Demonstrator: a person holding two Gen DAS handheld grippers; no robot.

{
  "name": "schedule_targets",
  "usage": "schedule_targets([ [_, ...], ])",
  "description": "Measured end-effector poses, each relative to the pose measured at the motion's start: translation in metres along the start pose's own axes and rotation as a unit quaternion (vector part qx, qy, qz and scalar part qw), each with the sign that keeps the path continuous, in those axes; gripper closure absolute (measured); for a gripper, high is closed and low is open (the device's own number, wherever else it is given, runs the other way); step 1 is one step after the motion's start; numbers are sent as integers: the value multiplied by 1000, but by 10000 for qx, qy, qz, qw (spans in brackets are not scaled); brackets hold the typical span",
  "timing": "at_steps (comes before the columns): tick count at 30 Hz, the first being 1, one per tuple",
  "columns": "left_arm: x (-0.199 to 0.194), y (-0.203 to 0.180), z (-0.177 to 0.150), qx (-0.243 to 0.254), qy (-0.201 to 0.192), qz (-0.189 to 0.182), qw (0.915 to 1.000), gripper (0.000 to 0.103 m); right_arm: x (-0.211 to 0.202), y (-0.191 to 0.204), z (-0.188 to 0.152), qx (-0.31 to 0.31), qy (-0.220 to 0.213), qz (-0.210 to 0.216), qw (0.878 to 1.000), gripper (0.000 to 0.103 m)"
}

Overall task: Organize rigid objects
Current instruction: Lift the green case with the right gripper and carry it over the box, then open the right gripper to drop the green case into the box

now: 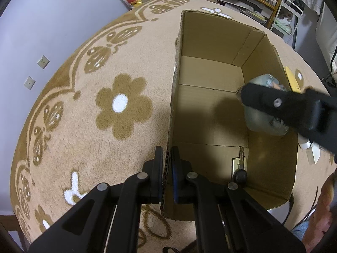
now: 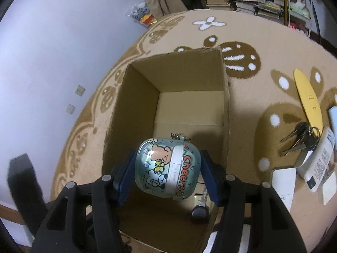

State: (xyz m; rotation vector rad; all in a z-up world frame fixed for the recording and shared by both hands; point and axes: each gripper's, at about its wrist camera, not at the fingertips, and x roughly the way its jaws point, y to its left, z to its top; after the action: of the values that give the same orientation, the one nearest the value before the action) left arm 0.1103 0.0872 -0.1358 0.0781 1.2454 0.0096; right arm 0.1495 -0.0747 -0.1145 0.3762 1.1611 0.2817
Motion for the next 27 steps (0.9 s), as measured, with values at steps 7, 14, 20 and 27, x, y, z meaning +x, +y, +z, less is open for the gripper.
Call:
schedule_targets([
  [7, 0, 1, -1, -39, 3, -81, 10000, 97, 8, -3, 0, 272, 144, 100, 9995, 39],
  [14, 0, 3, -1, -79, -2, -130, 9999, 97, 8, -1, -2, 203, 279, 57, 9994, 38],
  [20, -1, 5, -2, -130, -1, -188, 9997, 97, -10, 6, -1, -2, 30, 96, 9999, 19],
  [27, -1, 6, -2, -127, -14, -161, 9998, 97, -37, -3, 3, 14, -178, -49, 9998, 11],
])
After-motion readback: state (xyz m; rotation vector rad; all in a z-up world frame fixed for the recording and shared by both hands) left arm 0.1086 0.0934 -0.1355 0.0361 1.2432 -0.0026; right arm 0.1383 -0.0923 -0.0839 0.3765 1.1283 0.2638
